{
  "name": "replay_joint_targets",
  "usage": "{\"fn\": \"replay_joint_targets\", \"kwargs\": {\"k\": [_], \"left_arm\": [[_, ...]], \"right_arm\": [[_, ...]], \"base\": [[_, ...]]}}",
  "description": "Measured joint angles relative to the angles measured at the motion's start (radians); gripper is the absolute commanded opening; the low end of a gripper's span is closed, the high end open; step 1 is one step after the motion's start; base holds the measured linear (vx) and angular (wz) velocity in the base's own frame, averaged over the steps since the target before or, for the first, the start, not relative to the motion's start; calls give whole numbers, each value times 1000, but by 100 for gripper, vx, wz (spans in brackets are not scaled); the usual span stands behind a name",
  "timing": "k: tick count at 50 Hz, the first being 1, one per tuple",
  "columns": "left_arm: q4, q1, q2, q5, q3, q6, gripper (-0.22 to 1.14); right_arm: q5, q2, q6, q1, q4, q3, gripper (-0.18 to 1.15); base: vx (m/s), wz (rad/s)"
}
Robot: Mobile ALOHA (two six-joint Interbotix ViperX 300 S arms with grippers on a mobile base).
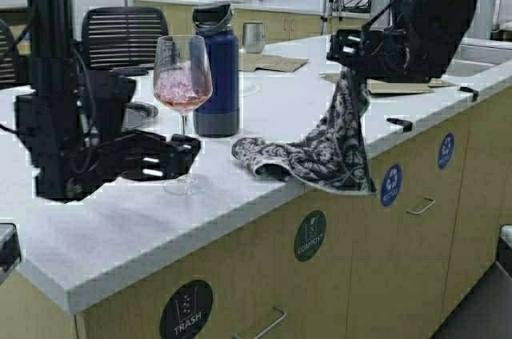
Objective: Get the cloth and wipe up the spill under the wine glass
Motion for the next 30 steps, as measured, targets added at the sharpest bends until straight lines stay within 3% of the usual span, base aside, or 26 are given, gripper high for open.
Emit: {"fn": "replay_joint_targets", "kwargs": {"k": [19,30], "left_arm": [[-32,0,-140,-51,252,-9,96],[-57,0,-350,-2,370,-14,96]], "right_arm": [[2,-110,-44,-2,-75,115,6],[172,-276,-60,3,-124,141,6]], "base": [[0,0],[0,0]]}}
